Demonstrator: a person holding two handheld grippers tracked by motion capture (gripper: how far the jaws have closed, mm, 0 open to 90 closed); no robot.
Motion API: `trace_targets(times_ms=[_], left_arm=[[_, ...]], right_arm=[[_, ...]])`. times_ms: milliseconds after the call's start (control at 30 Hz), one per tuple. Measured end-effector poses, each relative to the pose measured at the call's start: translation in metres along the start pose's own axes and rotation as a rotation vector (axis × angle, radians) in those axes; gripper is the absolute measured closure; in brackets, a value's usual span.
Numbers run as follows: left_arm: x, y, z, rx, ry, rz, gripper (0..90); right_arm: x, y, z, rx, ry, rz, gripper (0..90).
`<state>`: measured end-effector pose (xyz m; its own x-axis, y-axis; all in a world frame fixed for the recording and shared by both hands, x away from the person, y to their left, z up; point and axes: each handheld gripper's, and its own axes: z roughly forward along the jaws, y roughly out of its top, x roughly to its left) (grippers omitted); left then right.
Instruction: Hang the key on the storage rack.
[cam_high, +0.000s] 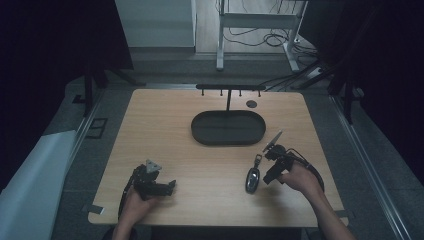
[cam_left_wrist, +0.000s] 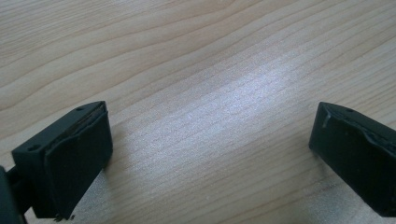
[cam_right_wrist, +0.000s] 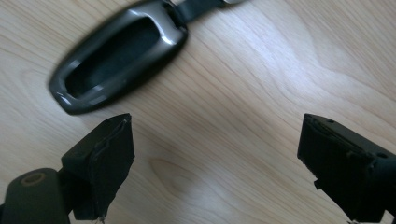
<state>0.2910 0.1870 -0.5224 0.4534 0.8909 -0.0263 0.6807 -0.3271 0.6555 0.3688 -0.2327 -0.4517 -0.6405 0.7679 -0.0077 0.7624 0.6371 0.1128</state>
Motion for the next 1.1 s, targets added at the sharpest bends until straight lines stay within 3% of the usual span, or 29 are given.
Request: trace_targets(times_ms=[400,667,900,1100], left_arm=[[0.000,0.000,0.000,0.000,0.000,0.000,0.0],[0.000,0.000,0.000,0.000,0.000,0.000,0.0],[0.000,0.000,0.000,0.000,0.000,0.001,0.0],[0.000,0.000,0.000,0.000,0.000,0.001,0.0]], right_arm=[[0.023,0.027,0.001,0.015,0.026,-0.033,5.9],[0.039,0.043,0.014,0.026,0.028,-0.035,5.8],[0.048,0.045,0.025,0.051,0.024,-0.061,5.9],[0.042,0.037,0.027,0.059,0.024,-0.053,6.4]])
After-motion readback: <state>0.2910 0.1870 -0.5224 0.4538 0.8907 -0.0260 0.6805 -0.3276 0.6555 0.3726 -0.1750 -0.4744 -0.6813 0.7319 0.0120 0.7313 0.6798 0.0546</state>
